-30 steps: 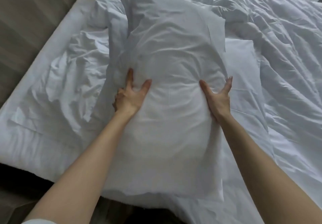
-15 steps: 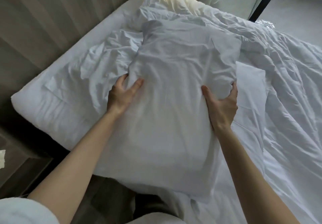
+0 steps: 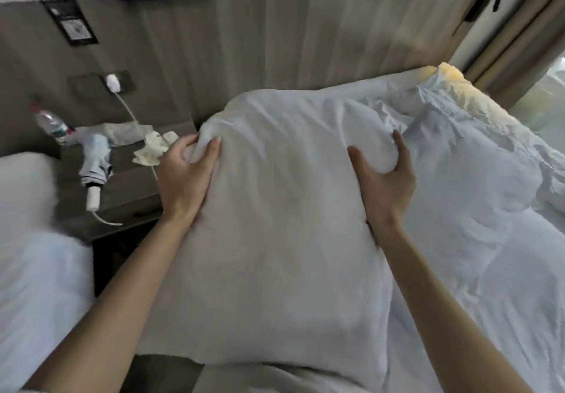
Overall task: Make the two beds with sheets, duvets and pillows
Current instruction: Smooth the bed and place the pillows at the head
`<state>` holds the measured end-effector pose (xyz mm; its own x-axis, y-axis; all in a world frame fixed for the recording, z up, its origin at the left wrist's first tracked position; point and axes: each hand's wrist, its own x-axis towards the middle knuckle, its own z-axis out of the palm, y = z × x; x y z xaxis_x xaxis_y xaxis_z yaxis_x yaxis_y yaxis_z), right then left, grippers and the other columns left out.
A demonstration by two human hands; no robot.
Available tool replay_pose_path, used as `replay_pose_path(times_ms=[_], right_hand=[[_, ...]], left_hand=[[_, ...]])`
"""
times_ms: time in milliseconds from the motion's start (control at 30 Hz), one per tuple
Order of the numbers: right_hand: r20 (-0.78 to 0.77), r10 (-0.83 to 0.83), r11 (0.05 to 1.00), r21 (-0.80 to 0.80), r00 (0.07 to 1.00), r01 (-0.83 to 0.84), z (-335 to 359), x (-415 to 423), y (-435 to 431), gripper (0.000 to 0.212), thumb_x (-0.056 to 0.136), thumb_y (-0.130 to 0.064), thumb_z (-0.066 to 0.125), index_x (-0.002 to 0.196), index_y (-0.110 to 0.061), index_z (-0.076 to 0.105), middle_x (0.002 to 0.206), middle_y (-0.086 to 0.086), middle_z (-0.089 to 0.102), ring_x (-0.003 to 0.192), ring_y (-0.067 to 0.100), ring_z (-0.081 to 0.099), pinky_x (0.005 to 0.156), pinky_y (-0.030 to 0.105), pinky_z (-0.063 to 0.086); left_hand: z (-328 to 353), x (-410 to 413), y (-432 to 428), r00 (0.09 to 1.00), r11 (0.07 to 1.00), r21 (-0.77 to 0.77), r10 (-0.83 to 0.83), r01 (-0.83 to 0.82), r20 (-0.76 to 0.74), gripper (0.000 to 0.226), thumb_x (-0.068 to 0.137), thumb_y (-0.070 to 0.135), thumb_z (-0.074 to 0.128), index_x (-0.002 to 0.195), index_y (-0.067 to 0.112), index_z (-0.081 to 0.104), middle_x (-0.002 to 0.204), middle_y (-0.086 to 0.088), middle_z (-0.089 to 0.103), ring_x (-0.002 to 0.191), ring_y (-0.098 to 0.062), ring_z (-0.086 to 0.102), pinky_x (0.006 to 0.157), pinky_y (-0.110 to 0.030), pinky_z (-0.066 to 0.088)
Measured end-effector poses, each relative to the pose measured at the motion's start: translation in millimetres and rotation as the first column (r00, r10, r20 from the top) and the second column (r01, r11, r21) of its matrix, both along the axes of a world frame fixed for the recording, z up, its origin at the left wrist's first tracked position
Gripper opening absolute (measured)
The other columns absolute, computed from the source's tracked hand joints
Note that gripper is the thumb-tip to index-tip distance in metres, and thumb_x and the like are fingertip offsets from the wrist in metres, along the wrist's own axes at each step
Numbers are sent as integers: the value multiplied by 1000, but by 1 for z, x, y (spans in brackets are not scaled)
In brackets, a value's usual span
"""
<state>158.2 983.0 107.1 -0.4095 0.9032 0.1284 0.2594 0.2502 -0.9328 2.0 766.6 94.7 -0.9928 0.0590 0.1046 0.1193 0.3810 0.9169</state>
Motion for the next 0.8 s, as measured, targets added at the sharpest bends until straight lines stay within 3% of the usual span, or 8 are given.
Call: replay_pose_path(times_ms=[200,367,500,600,667,800], right_hand=[[-106,359,933,37,927,-357,31,-64,-154,77,73,-48,77,141,-40,42,133,-28,48,113,-15,42,91,0,31],[-93,608,794,56,788,-606,43,-105,-290,70,71,-47,78,135,-38,50,127,-25,55,117,-5,49,98,15,39],[-46,787,616,63,615,-785,41,-125,-399,66,71,-51,76,131,-38,53,127,-19,58,120,2,51,102,24,42],[-27,897,442,77,441,-894,36,-136,-478,64,74,-48,76,132,-34,53,128,-17,58,115,0,51,98,20,41],[-16,947,320,84,320,-944,30,-142,-531,62,75,-46,76,131,-34,53,126,-19,58,108,-6,48,93,13,36],[-16,998,67,90,66,-994,14,-157,-632,53,76,-42,78,122,-28,56,101,-28,55,92,-14,45,75,-7,31]], left_hand=[[28,28,-192,932,931,103,357,-350,-60,35,85,47,68,113,27,67,106,19,65,98,4,58,91,-16,44],[40,69,-334,799,800,124,597,-587,-76,33,85,46,68,110,25,67,100,26,63,93,20,53,82,1,38],[40,111,-431,622,624,121,781,-772,-55,36,83,47,69,110,24,68,107,20,66,102,5,58,88,-6,41],[35,145,-491,456,456,101,890,-884,-27,34,83,48,69,109,26,66,109,15,65,107,-4,57,94,-17,42],[31,167,-524,324,324,88,946,-942,-11,33,83,49,69,107,28,64,109,13,65,106,-9,58,95,-25,44],[21,201,-578,56,55,61,998,-997,8,31,83,47,67,106,27,62,104,15,61,100,-5,54,88,-22,39]])
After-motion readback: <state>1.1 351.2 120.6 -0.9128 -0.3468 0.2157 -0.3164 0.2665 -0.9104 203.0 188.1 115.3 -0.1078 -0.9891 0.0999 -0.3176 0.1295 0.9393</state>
